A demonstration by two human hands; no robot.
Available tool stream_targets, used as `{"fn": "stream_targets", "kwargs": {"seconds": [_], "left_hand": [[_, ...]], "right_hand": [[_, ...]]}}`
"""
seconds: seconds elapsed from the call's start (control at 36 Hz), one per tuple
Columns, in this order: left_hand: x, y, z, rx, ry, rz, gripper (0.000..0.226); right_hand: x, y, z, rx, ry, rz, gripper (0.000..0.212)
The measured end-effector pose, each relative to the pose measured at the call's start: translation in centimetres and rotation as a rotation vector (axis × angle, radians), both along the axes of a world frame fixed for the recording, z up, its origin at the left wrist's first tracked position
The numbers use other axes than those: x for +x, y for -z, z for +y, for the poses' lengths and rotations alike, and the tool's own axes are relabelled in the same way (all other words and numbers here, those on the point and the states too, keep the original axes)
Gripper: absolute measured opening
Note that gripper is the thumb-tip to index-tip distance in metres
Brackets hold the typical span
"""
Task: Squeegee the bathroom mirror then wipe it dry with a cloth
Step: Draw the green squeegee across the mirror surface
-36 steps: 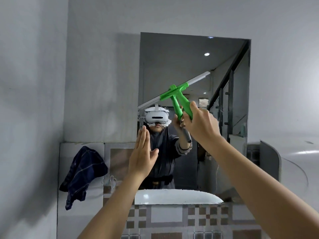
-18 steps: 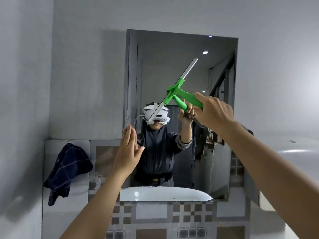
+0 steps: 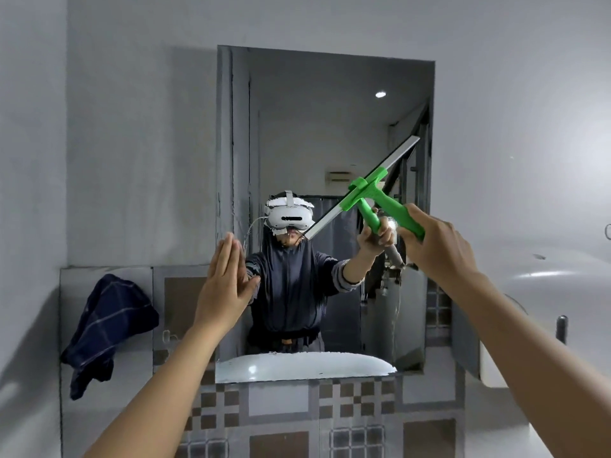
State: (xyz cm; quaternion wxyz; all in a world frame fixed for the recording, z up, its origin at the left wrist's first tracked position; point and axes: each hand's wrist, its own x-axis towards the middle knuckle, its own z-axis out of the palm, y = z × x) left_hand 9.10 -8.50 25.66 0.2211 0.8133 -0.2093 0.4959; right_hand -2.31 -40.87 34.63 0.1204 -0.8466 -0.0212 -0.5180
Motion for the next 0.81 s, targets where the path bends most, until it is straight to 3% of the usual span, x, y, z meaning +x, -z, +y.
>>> {"fn": "stream_targets", "kwargs": {"seconds": [0.22,0.42,0.64,0.81], "left_hand": [[-0.5,-0.3,0.4,0.046,-0.043,-0.032,0.085],[0.3,-1.4,3.3,0.199,-0.062,-0.084,0.08],[0.6,-3.0,3.4,0.271,-0.096,-0.128,0.066],[0.9,-5.8,4.9,0.29,-0.068,-0.176,0.065]], "right_hand": [[-0.2,3.3,-0.1,0.138,-0.022,0.003,0.046],[0.1,6.0,4.3,0.397,-0.055,-0.03,0.051],[0.8,7.2,7.6,0.575,-0.082,-0.045,0.025],[1.3,6.0,13.0,0.809,-0.168,-0.036,0.023]]}}
